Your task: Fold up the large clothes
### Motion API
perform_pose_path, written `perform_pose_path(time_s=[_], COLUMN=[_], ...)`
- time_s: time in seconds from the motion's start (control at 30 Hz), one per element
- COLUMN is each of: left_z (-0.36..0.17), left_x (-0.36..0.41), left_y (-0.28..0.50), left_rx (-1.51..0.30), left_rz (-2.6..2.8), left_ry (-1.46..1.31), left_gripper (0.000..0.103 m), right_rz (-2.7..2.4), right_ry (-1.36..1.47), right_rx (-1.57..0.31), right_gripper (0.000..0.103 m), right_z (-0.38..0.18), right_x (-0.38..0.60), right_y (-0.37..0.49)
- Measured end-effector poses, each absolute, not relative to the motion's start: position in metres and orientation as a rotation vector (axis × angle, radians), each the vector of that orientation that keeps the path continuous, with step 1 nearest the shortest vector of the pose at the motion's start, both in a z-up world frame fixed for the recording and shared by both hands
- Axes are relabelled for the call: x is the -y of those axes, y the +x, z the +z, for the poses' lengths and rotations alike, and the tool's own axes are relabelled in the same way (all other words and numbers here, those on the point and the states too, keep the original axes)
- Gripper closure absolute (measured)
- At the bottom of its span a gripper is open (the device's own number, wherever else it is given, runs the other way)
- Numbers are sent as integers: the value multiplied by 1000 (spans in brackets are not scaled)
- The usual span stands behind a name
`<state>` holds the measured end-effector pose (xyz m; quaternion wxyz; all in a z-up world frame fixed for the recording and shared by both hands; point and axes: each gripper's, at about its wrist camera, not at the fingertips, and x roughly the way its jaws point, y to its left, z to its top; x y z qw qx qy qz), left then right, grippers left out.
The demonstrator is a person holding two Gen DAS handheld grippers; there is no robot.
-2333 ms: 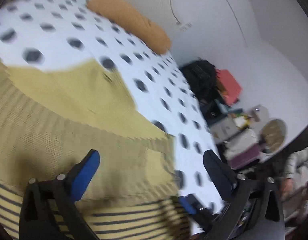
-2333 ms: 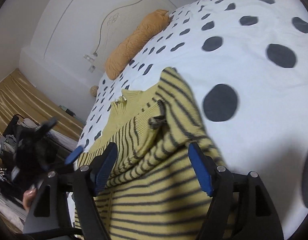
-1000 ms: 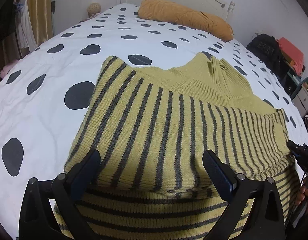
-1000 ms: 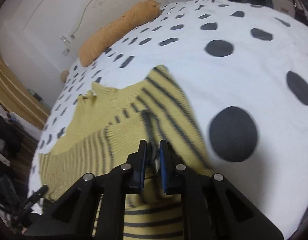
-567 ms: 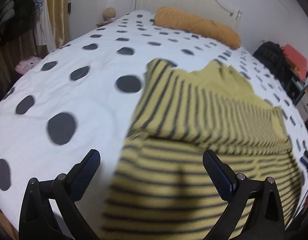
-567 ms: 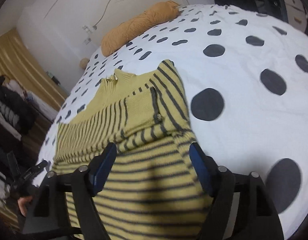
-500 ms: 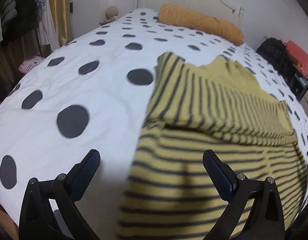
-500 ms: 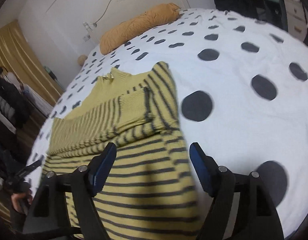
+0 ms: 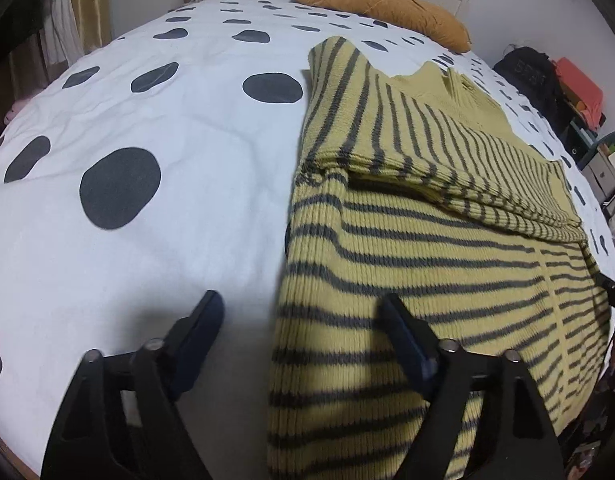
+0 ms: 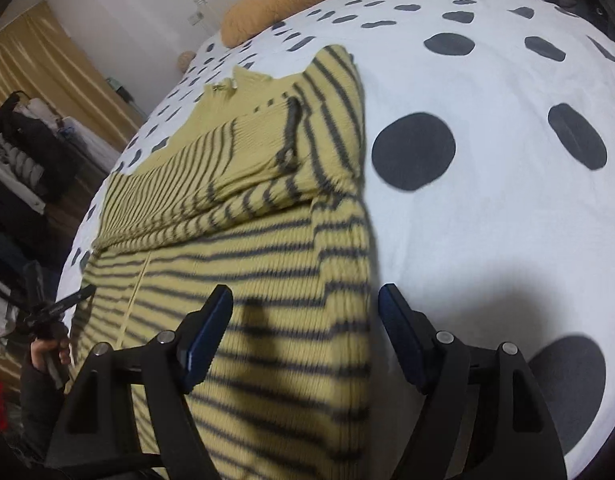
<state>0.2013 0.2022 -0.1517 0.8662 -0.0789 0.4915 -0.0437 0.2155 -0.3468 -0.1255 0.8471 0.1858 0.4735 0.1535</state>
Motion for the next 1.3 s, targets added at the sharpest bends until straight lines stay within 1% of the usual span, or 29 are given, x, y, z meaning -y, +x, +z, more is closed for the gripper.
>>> perform_pose_path(time_s=[0.07,0.17,0.23,0.27,0.3,0.33,0.4,0.5,0.63,0.97,1.13,1.2,1.3], left_z=[-149,-147,-148,-149,-149,-149,-148,-149,-151,-159,-177,-187,-195], left_x=[-204,-204,-202,-201,-201,-200,-201,-203,-204,-200,-200,-202,-208], left_y=[191,175,160,156,149,143,129,110,87,29,8,3,0], left_rx=[-1032,-1030,-1027,-1024,-1023,-1022,-1021,-1026,-1019,-1007,-1069,-1077,-1071], left_rz=[-115,-142,-159,-159,-163,-168,-183,-205,-227,-268,-295,-304,-317], left_ry=[-182,-191,-191,-191,-199,-207,-236,-282,-314,-333,-371,-412,-493], left_gripper=[36,38,43,47,52,54,61,67,67,68,68,68,69], right_rz=[358,414,439,450,449,443,458,490,517,579,592,577,576], right_ry=[413,434,431,430,427,439,526,619,654,627,589,584,647], right_rx=[-993,-971,-958,-953,-939,-933,-917,-890,-894,-962,-1005,-982,-959], right_gripper=[28,29,36,39,47,53,59,62,62,62,62,62,62], right_z=[-126,-126,-126,-127,-127,-128,-134,-141,-148,-174,-189,-192,-194], right_x=[348,346,342,341,342,345,355,364,364,341,322,319,324], right_y=[202,179,165,159,152,147,137,120,99,44,28,26,30])
